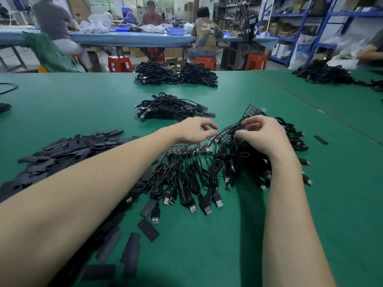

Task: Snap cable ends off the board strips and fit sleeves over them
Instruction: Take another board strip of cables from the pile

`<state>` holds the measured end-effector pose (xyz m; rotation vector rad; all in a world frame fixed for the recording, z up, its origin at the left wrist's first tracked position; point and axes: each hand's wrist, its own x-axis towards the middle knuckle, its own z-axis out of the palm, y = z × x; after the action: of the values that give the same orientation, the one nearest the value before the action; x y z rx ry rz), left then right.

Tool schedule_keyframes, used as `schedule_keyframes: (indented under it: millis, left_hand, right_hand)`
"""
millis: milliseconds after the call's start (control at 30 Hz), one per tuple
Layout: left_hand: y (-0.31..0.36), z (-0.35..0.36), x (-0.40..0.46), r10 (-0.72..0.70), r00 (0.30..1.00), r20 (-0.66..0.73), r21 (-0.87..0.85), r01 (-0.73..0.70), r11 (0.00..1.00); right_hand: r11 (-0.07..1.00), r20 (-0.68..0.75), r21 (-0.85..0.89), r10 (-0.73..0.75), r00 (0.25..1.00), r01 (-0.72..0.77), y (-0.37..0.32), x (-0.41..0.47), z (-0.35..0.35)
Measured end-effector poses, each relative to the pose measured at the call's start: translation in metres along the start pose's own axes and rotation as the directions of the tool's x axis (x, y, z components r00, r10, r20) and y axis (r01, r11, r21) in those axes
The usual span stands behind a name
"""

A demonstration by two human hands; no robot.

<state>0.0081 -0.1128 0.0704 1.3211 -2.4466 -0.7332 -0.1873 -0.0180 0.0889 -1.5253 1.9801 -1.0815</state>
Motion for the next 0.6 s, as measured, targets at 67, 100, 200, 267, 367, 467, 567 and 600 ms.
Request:
schedule_keyframes:
  millis: [67, 100, 200, 267, 367, 467, 567, 600]
  left_hand:
    - [-0.006, 0.001, -0.003, -0.099, 0.994, 0.045, 0.145, 0.091, 0.985]
    - [-0.008, 0.002, -0.003, -0.141, 0.989, 0.052, 0.206, 0.128, 0.97]
    - [-0.013, 0.003, -0.003, -0.18, 0.982, 0.051, 0.286, 0.158, 0.945]
    - [-0.015, -0.001, -0.004, -0.19, 0.98, 0.061, 0.281, 0.166, 0.945]
    - [-0.018, -0.008, -0.01, -0.167, 0.985, 0.039, 0.192, 0.157, 0.969]
    - [-0.022, -0.016, -0.017, -0.14, 0.99, 0.0, 0.097, 0.14, 0.985]
    - [-0.024, -0.023, -0.022, -0.138, 0.99, -0.013, 0.054, 0.139, 0.989]
    - [-0.023, -0.025, -0.023, -0.15, 0.989, -0.003, 0.04, 0.15, 0.988]
  right_hand:
    - [0.998, 0.065, -0.041, -0.039, 0.997, 0.041, -0.004, -0.002, 0.003]
    - [0.995, 0.118, -0.087, -0.042, 0.992, 0.052, -0.004, -0.002, 0.005]
    - [0.984, 0.261, -0.173, 0.005, 0.965, 0.042, -0.004, -0.004, 0.008]
    - [0.985, 0.304, -0.171, 0.038, 0.952, 0.015, -0.004, -0.004, 0.008]
    - [0.977, 0.324, -0.213, 0.058, 0.944, 0.013, -0.005, -0.004, 0.009]
    - [0.977, 0.293, -0.212, 0.051, 0.955, 0.013, -0.004, -0.002, 0.008]
    - [0.987, 0.287, -0.163, 0.046, 0.957, 0.002, -0.004, -0.002, 0.005]
    - [0.99, 0.282, -0.139, 0.048, 0.958, -0.008, -0.003, -0.002, 0.004]
